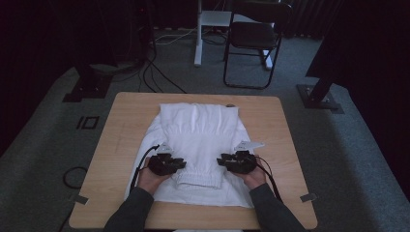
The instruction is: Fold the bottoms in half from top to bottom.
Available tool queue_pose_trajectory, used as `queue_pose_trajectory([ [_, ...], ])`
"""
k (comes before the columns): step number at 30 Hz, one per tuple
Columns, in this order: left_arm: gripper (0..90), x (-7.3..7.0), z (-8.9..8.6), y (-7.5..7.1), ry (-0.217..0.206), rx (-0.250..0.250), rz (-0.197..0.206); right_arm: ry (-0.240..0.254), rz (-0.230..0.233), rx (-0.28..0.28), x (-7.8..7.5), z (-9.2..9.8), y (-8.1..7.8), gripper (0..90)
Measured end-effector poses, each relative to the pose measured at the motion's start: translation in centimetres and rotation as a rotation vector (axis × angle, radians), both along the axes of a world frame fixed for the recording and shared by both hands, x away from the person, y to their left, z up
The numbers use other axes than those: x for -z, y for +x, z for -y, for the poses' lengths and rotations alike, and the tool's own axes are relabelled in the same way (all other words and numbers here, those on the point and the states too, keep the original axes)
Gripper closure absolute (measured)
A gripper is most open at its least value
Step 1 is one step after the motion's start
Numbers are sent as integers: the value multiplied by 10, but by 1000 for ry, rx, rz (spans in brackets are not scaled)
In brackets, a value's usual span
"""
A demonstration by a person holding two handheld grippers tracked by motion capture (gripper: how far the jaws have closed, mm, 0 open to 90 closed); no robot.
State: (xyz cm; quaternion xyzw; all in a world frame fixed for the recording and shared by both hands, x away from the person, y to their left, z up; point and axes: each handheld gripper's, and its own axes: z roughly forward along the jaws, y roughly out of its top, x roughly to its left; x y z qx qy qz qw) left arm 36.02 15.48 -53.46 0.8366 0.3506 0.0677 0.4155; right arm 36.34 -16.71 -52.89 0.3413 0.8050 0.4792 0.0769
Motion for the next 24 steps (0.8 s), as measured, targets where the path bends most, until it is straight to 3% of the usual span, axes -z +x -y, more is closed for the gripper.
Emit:
queue_pose_trajectory([
  [2, 738, 2, 3, -1, 18, 6, -10, 38, -7, 10, -4, -3, 1, 644],
  [4, 738, 5, 8, -5, 69, 20, -14, 48, -20, -12, -4, -11, 0, 638],
  [6, 747, 10, 9, -10, 91, 13, -21, 0, -32, -52, 3, -20, -5, 649],
  [7, 757, 12, 9, -12, 86, 9, -26, -69, -40, -65, 12, -27, -9, 659],
  [9, 760, 14, 7, -16, 66, 14, -45, -158, -48, -73, 27, -34, -14, 674],
  [12, 720, 11, 6, -18, 66, 26, -47, -128, -75, -67, 32, -33, -15, 680],
  [13, 720, 4, 5, -18, 75, 18, -4, -139, -80, -73, 29, -32, -14, 680],
  [14, 646, -3, 4, -16, 75, -2, 36, -153, -40, -78, 22, -31, -13, 637],
  [17, 627, -17, -1, -1, 58, -62, 102, -141, 20, -11, 7, -25, -4, 574],
  [20, 603, -26, -4, 28, 58, -133, 147, -102, 63, 78, -7, -18, 18, 544],
  [22, 576, -26, -5, 47, 60, -167, 176, -89, 74, 139, -11, -14, 37, 534],
  [23, 575, -26, -5, 47, 60, -167, 176, -91, 70, 175, -10, -13, 49, 524],
  [24, 575, -21, -5, 62, 85, -203, 181, -99, 65, 199, -9, -12, 58, 519],
])
